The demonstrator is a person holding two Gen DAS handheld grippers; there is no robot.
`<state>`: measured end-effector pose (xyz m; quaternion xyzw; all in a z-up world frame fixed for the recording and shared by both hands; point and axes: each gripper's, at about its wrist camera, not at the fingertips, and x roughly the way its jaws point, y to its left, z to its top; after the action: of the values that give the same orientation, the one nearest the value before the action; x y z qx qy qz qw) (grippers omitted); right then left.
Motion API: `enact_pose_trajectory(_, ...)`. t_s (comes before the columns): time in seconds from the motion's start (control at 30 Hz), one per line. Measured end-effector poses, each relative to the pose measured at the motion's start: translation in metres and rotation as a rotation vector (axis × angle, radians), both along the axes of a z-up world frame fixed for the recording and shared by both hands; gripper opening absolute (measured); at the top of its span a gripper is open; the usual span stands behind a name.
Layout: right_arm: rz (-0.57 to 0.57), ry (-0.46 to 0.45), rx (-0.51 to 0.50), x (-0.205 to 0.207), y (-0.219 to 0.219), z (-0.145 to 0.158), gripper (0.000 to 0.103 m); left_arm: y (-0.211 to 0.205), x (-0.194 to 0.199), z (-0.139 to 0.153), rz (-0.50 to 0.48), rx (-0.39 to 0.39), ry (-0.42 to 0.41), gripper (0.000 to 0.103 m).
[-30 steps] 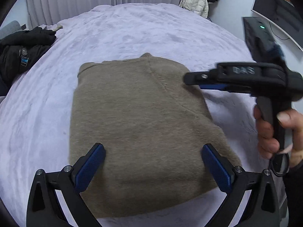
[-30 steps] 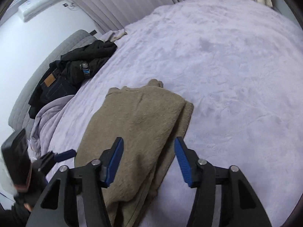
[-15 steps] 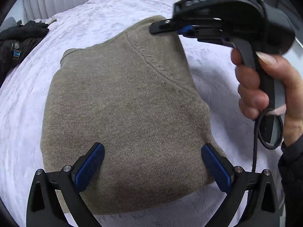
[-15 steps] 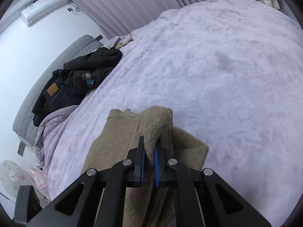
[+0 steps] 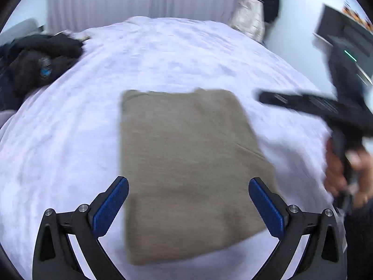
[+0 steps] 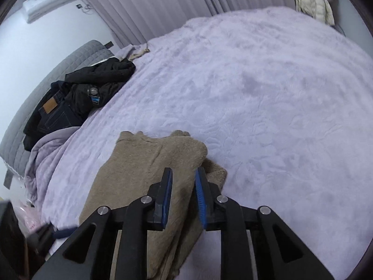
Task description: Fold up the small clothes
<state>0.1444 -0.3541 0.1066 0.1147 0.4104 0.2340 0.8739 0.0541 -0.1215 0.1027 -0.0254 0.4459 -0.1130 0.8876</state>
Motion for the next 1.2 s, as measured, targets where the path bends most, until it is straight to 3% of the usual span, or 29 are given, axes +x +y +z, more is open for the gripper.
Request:
enact_pose_trajectory(0.1,0.081,-0.011,0.074,-0.028,0.019,0.004,0.064,0.03,0.024,-0.031,0.072,-0.08,0.142,0.103)
enact_pose_trajectory(0.23,0.148,0.075,0.029,-0.038,0.055,-0.03,0.065,0.04,0.028,-0.077,0.08,-0.064,0.248,0.103)
enact_pose_trajectory(0.33,0.104,0.095,-0.051,-0.037,0.055,-0.053,0.064,0.042,0.012,-0.073,0.073,-0.066,0.228,0.103)
enact_pose_trajectory(0.43,0.005,0.098,-0.059,-0.046,0.044,-0.034,0.068,0.041,0.006,-0.052,0.07,0.011,0.123,0.103)
enact_pose_trajectory(0.53,-0.027,-0.011,-0.163,-0.058,0.055,-0.009,0.08,0.04,0.025,-0.044,0.09,0.089,0.067,0.103)
enact_pose_trajectory(0.67,-0.024,-0.109,-0.413,-0.054,0.096,0.0,0.08,0.04,0.062,-0.051,0.116,0.12,0.08,0.103)
enact_pose_trajectory(0.77,0.012,-0.017,-0.554,-0.029,0.121,-0.024,0.08,0.041,0.072,-0.054,0.115,0.106,0.098,0.103)
enact_pose_trajectory(0.87,0.016,0.069,-0.529,-0.003,0.119,-0.045,0.082,0.049,0.084,-0.063,0.091,0.037,0.151,0.103)
enact_pose_trajectory(0.93,-0.033,0.143,-0.443,0.022,0.102,-0.047,0.09,0.056,0.106,-0.07,0.083,-0.046,0.227,0.103)
enact_pose_trajectory(1.03,-0.157,0.272,-0.309,0.052,0.069,-0.05,0.09,0.068,0.132,-0.061,0.122,-0.131,0.296,0.103)
enact_pose_trajectory(1.07,-0.208,0.283,-0.285,0.055,0.06,-0.045,0.09,0.071,0.136,-0.051,0.142,-0.139,0.263,0.103)
enact_pose_trajectory(1.13,-0.251,0.221,-0.284,0.054,0.055,-0.027,0.09,0.073,0.143,-0.032,0.152,-0.14,0.19,0.103)
enact_pose_trajectory(1.2,-0.243,0.157,-0.342,0.056,0.063,-0.017,0.09,0.065,0.156,-0.035,0.148,-0.1,0.21,0.103)
